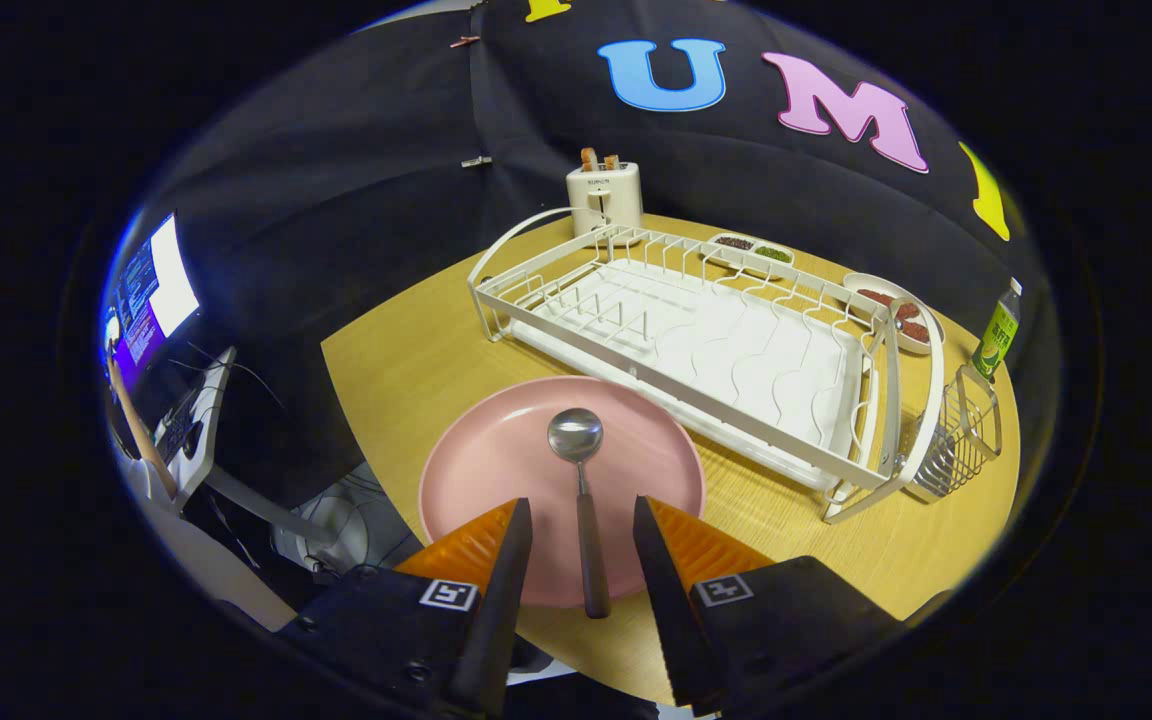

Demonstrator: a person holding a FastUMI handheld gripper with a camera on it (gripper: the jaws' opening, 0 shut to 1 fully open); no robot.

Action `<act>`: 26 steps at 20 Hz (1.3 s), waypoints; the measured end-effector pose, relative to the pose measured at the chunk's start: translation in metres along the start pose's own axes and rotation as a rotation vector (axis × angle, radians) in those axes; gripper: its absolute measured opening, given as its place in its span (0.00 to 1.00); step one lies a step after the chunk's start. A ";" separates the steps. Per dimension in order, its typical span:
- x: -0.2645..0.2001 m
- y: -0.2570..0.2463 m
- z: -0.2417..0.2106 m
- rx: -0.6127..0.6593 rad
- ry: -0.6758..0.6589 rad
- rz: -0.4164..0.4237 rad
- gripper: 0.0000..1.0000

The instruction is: Take the plate from the dish rack, then take the spoon from the basket and place it into the plate.

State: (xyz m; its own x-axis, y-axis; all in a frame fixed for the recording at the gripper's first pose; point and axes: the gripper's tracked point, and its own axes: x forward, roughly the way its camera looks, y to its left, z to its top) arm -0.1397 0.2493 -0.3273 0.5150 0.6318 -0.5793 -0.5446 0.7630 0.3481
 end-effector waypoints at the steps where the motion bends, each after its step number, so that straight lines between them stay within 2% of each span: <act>1: -0.006 0.001 0.008 -0.005 -0.013 0.000 0.67; 4: -0.023 0.002 0.029 -0.011 -0.060 -0.005 0.90; 6: -0.038 -0.001 0.051 -0.011 -0.110 -0.018 0.95; 16: -0.120 -0.027 0.163 0.041 -0.371 -0.126 0.97; 19: -0.147 -0.041 0.193 0.021 -0.449 -0.175 0.97; 22: -0.172 -0.062 0.212 -0.047 -0.506 -0.256 0.97; 26: -0.190 -0.071 0.223 -0.041 -0.568 -0.283 0.96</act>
State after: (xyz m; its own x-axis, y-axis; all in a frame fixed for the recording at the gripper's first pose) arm -0.0514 0.1048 -0.0776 0.9075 0.3884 -0.1601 -0.3546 0.9125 0.2039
